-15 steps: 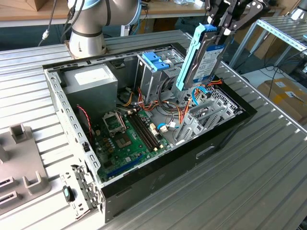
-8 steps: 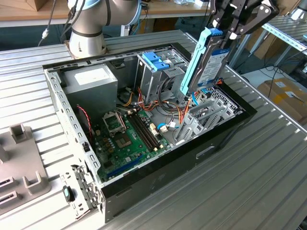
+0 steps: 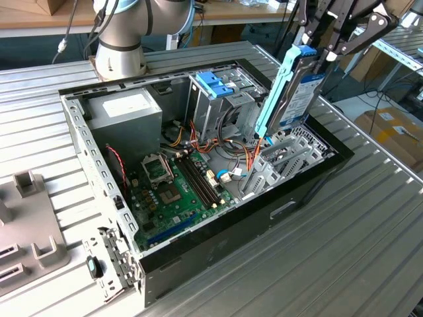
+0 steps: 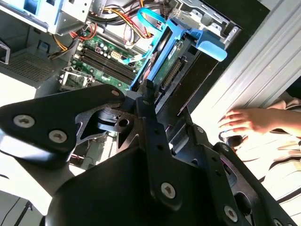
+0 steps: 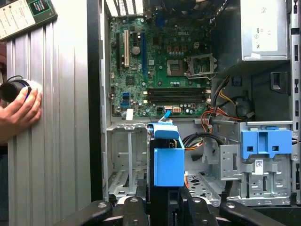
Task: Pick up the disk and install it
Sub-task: 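Pick up the disk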
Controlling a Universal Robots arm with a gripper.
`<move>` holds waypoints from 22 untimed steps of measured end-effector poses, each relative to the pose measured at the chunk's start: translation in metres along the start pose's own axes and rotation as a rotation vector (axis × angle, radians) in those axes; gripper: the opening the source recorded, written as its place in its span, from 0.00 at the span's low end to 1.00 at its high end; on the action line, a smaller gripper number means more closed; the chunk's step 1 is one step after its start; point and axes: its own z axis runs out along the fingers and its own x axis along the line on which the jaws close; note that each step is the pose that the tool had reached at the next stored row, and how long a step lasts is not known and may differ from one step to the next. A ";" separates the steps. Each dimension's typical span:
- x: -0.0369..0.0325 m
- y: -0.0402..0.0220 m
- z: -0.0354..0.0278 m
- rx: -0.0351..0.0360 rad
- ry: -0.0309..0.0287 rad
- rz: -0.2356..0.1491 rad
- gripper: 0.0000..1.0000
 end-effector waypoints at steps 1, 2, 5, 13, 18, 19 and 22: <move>0.0019 -0.0002 0.0001 0.0000 -0.0001 0.000 0.35; 0.0037 -0.0004 0.0002 0.0000 -0.0001 0.000 0.35; 0.0089 -0.0009 0.0002 0.0000 0.0003 0.000 0.35; 0.0147 -0.0014 0.0058 0.0000 0.0003 0.000 0.35; 0.0148 -0.0026 0.0118 0.0000 0.0003 0.000 0.35; 0.0148 -0.0033 0.0137 0.0000 0.0004 0.000 0.35; 0.0147 -0.0049 0.0161 0.0000 0.0003 0.000 0.35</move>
